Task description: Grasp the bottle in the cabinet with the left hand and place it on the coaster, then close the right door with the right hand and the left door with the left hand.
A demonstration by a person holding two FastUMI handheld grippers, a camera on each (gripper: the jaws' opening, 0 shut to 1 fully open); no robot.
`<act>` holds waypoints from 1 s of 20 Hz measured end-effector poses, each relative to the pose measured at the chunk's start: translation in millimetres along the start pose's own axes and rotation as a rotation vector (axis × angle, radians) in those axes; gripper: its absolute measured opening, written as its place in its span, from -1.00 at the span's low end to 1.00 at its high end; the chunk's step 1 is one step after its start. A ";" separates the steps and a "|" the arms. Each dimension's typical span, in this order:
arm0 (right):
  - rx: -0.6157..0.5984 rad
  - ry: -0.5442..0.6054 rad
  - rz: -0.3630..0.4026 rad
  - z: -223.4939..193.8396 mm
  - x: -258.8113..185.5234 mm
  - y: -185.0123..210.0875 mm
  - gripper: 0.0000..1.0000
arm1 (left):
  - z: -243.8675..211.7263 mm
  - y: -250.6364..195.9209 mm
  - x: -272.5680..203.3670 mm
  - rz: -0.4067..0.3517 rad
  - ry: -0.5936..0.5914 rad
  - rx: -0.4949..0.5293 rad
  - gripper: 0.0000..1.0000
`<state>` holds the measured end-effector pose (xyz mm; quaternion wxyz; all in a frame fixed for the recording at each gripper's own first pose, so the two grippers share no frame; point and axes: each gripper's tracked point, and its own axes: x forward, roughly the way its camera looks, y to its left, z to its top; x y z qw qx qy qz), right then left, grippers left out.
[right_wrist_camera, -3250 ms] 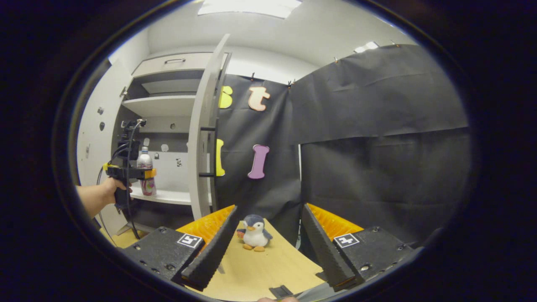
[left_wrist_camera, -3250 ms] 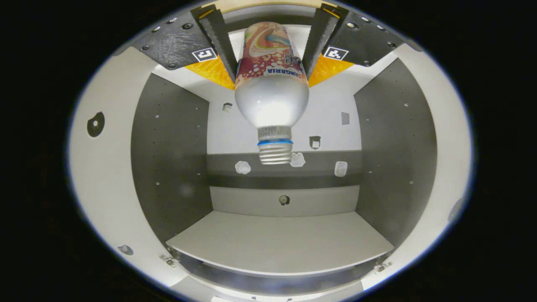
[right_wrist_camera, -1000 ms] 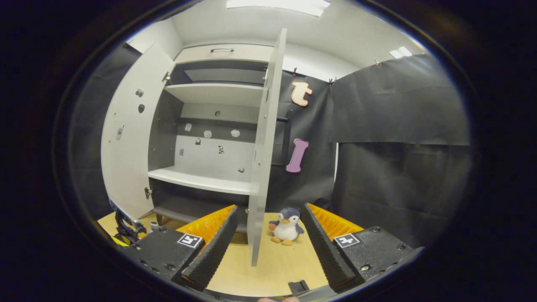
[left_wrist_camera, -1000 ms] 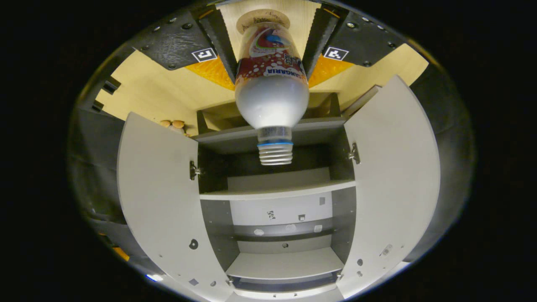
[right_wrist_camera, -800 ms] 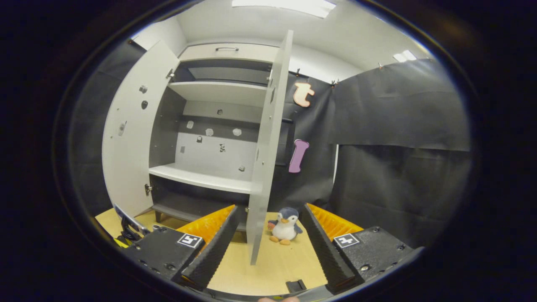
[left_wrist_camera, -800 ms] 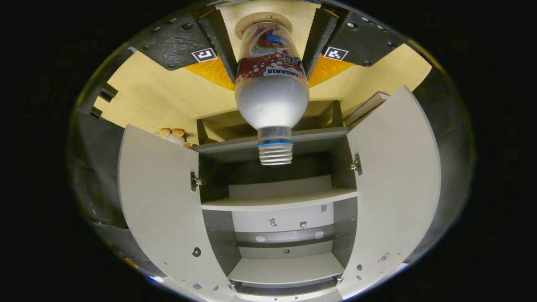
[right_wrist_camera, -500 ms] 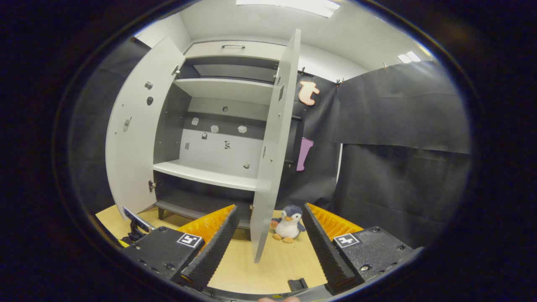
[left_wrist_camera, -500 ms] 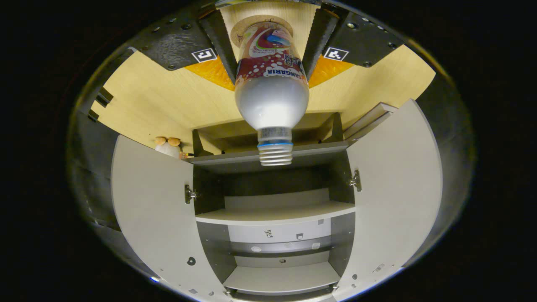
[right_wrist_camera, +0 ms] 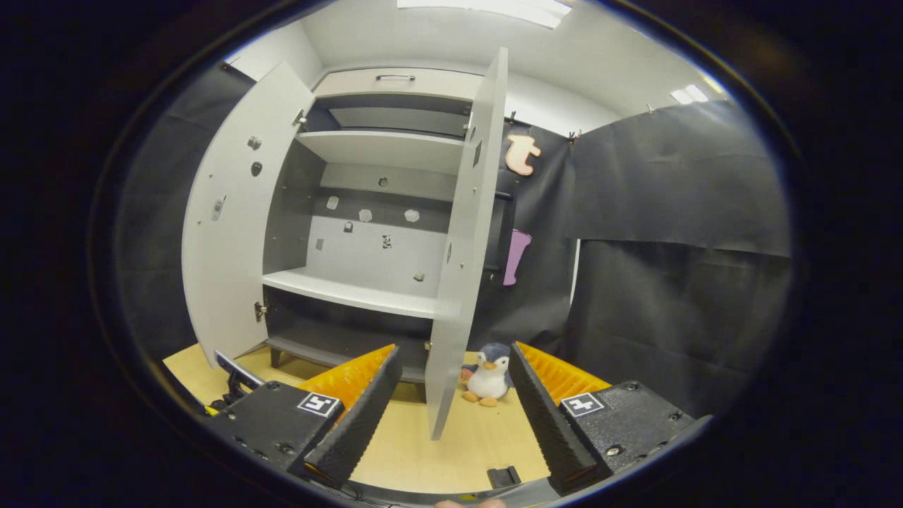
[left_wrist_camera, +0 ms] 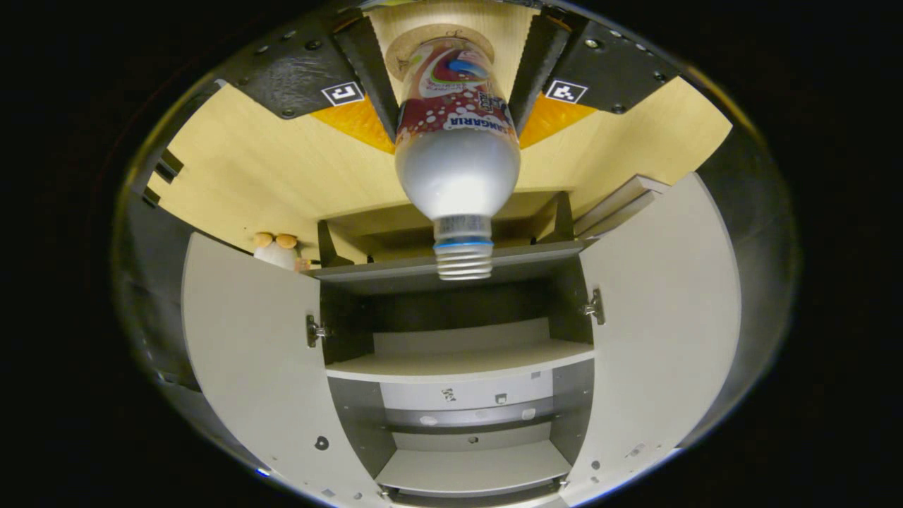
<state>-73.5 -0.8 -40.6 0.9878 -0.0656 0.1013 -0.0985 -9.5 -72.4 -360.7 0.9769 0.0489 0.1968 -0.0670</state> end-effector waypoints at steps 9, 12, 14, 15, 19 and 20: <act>0.032 -0.007 0.062 -3.3 8.4 -7.0 0.98 | -12.1 11.2 -21.4 0.079 0.064 0.037 0.68; 0.052 -0.034 0.088 4.2 15.8 -11.6 0.99 | -4.5 12.6 -29.3 0.094 0.064 0.073 0.73; 0.067 -0.061 0.107 13.9 20.7 -12.7 0.98 | 6.1 13.6 -38.7 0.100 0.054 0.095 0.77; 0.073 -0.076 0.117 17.3 22.2 -12.9 0.98 | 12.0 14.0 -44.3 0.101 0.047 0.104 0.82; 0.096 -0.116 0.158 30.8 31.1 -11.6 0.98 | 25.4 10.8 -57.9 0.094 0.052 0.106 0.94; 0.100 -0.119 0.166 33.5 32.3 -11.7 0.98 | 30.9 11.6 -63.9 0.098 0.051 0.105 0.94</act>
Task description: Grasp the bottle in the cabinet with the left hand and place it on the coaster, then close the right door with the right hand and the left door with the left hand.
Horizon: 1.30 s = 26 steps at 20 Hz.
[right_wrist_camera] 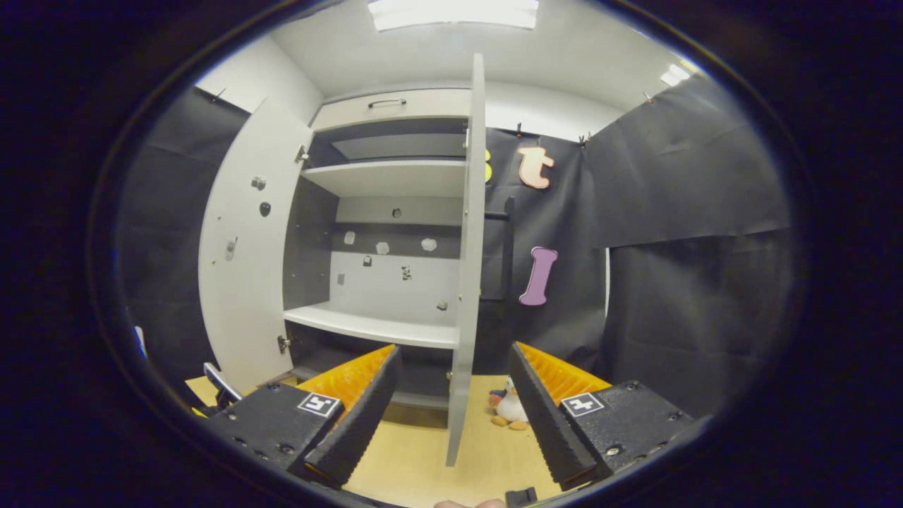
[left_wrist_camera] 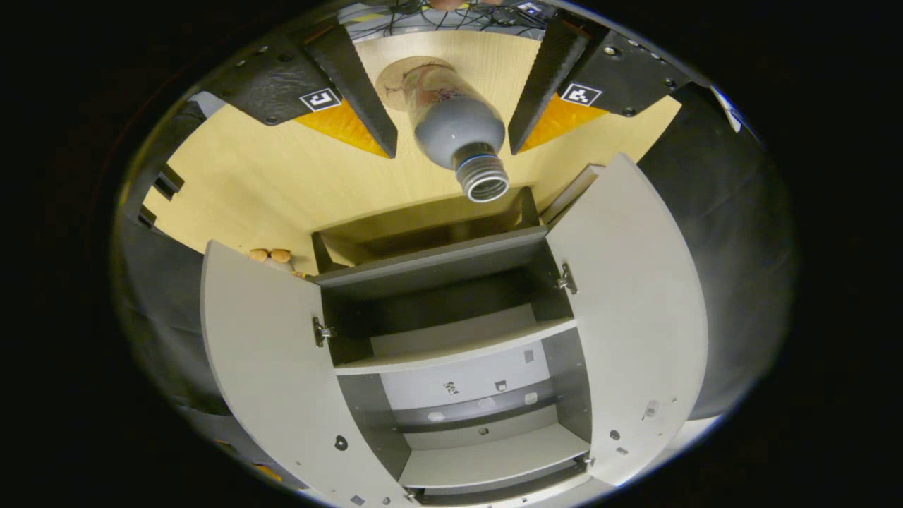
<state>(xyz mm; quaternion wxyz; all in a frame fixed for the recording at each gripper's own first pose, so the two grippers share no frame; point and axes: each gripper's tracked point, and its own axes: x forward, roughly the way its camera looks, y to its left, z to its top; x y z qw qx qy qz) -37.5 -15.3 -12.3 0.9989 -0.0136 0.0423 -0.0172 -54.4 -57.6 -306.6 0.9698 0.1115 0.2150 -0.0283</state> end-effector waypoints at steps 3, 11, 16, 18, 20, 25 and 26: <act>0.021 -0.030 0.027 17.0 4.7 3.4 0.98 | 31.4 9.9 -18.6 0.003 -0.030 -0.032 0.94; 0.061 -0.104 0.126 49.3 21.0 31.1 0.97 | 149.2 53.0 -60.1 -0.008 -0.187 -0.063 0.94; 0.067 -0.145 0.174 71.3 23.2 49.7 0.97 | 219.1 95.8 -87.0 0.034 -0.279 -0.119 0.94; 0.076 -0.148 0.197 77.4 23.7 55.5 0.97 | 239.4 111.3 -96.3 0.038 -0.303 -0.166 0.94; 0.070 -0.161 0.191 86.1 24.7 52.4 0.97 | 259.5 129.0 -107.8 0.047 -0.340 -0.194 0.94; 0.062 -0.188 0.163 106.7 25.7 47.9 0.97 | 290.5 171.3 -131.5 0.094 -0.419 -0.241 0.94; 0.061 -0.196 0.157 110.0 26.2 45.6 1.00 | 296.7 178.2 -134.3 0.100 -0.452 -0.235 0.96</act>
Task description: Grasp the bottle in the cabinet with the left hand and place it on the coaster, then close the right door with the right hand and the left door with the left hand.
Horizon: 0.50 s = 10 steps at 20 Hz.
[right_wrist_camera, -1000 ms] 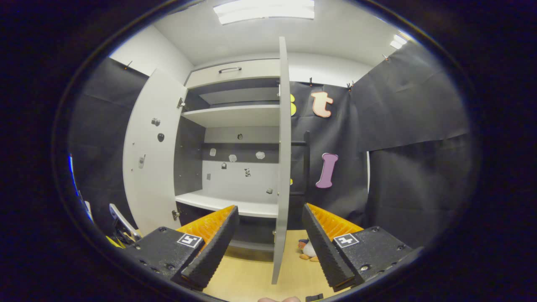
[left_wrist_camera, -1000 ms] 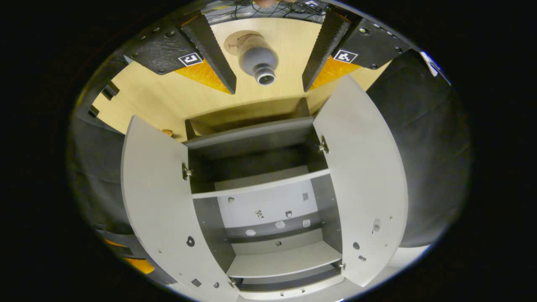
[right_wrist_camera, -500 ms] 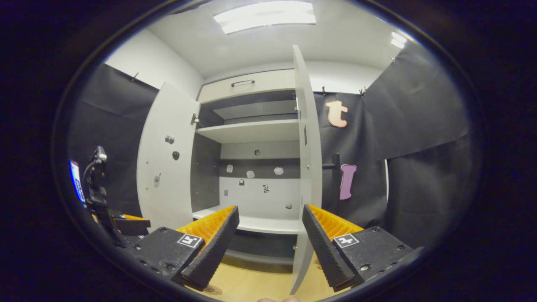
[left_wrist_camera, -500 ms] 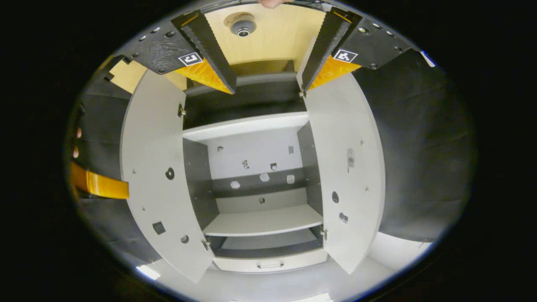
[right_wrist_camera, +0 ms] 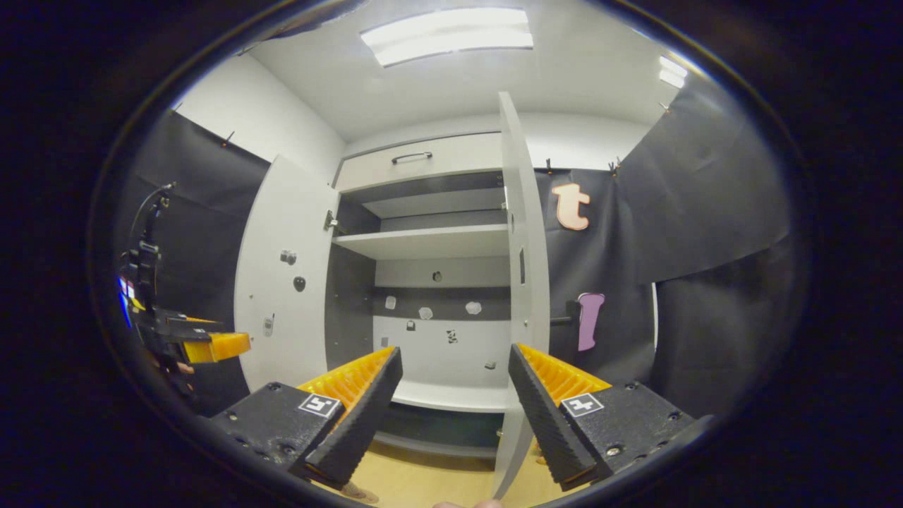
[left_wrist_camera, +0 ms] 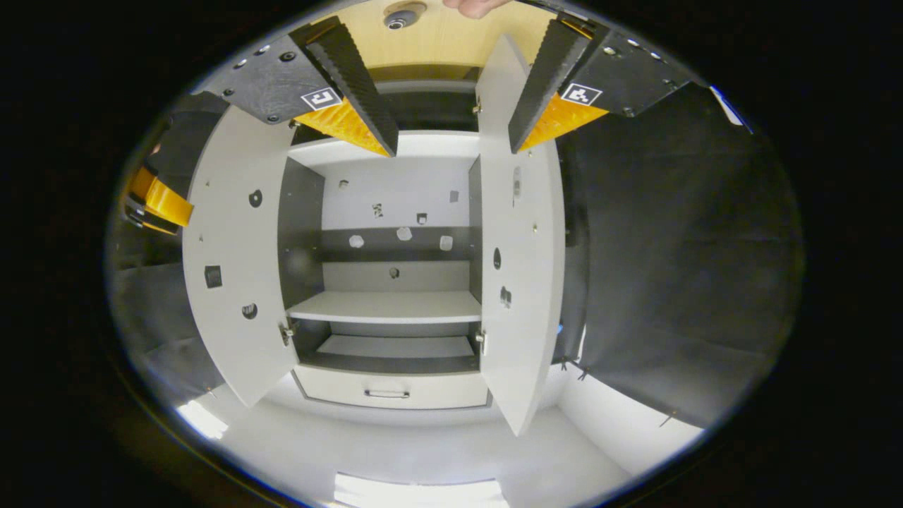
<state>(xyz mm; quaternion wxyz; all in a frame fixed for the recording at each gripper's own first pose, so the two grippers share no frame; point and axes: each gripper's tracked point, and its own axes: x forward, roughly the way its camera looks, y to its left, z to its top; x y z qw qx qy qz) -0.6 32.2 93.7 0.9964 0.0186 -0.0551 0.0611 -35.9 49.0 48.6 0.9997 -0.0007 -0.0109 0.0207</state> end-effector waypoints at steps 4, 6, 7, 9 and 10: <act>-0.004 -0.011 -0.027 2.0 1.2 -5.8 0.97 | 7.3 20.0 -1.7 0.031 -0.051 0.024 0.95; -0.015 -0.006 -0.038 0.1 0.6 -8.5 0.97 | 16.0 24.8 -3.6 0.045 -0.067 0.040 0.96; -0.018 -0.005 -0.042 -0.5 0.5 -9.4 0.97 | 23.0 27.9 -4.3 0.053 -0.083 0.047 0.96; -0.021 -0.002 -0.053 0.2 -0.5 -11.3 0.97 | 30.0 29.0 -1.6 0.053 -0.102 0.035 0.91; -0.020 -0.008 -0.053 2.8 -0.8 -11.3 1.00 | 33.1 27.5 0.7 0.046 -0.109 0.023 0.91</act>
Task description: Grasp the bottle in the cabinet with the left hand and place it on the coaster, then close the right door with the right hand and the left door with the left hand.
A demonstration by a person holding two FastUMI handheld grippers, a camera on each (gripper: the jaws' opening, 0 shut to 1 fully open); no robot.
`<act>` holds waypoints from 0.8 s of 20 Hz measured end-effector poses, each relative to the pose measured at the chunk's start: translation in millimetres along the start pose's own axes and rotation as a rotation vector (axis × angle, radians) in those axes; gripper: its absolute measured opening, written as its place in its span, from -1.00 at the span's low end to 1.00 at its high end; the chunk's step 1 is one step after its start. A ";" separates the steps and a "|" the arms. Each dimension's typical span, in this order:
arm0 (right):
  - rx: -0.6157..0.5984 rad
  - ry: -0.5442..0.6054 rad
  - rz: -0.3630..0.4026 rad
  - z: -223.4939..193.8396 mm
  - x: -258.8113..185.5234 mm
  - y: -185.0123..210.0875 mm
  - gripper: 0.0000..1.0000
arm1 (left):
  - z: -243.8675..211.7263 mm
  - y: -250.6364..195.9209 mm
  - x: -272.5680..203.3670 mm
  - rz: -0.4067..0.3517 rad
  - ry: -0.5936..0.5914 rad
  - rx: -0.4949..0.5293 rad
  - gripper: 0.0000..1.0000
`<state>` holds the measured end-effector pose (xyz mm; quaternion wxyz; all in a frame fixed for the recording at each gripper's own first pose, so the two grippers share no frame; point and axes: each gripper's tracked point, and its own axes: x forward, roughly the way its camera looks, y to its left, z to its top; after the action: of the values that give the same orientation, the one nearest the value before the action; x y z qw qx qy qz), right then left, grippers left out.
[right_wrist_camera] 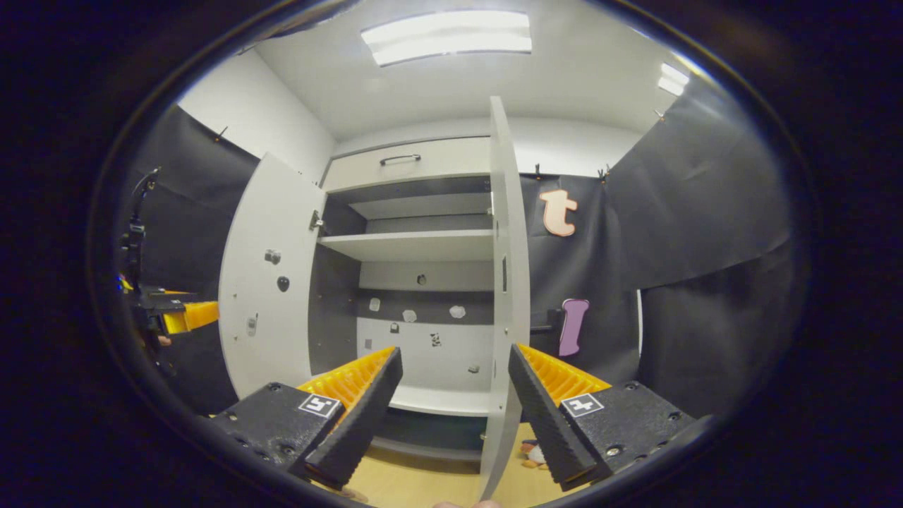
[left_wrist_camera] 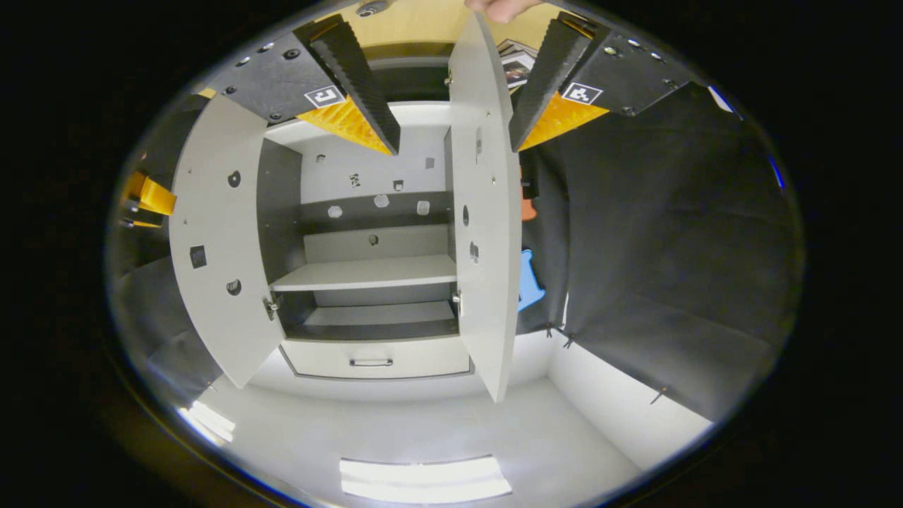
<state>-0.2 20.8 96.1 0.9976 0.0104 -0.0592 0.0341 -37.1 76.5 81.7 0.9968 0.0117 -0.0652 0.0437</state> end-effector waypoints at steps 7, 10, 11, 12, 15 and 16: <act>0.011 -0.043 0.028 20.9 6.1 12.2 1.00 | 21.4 -11.5 4.6 -0.033 -0.049 -0.025 0.92; -0.009 -0.050 0.046 24.4 6.7 16.2 0.97 | 22.7 -10.5 4.7 -0.035 -0.063 -0.020 0.97; -0.016 -0.050 0.059 24.3 7.0 20.1 1.00 | 21.4 -10.9 6.8 -0.038 -0.070 -0.016 0.97; -0.024 -0.050 0.066 24.0 7.3 22.3 0.97 | 15.5 -11.7 7.7 -0.035 -0.054 -0.020 0.96; -0.046 -0.047 0.083 22.3 8.4 28.1 0.96 | 12.5 -10.2 10.5 -0.023 -0.037 -0.023 0.97; -0.050 -0.050 0.083 23.1 9.3 28.5 0.96 | 13.7 -9.9 9.6 -0.018 -0.039 -0.017 0.97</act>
<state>4.3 49.2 120.6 0.9935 -0.0162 -0.0854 0.0736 -28.5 67.1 96.4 0.9958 0.0045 -0.0850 0.0337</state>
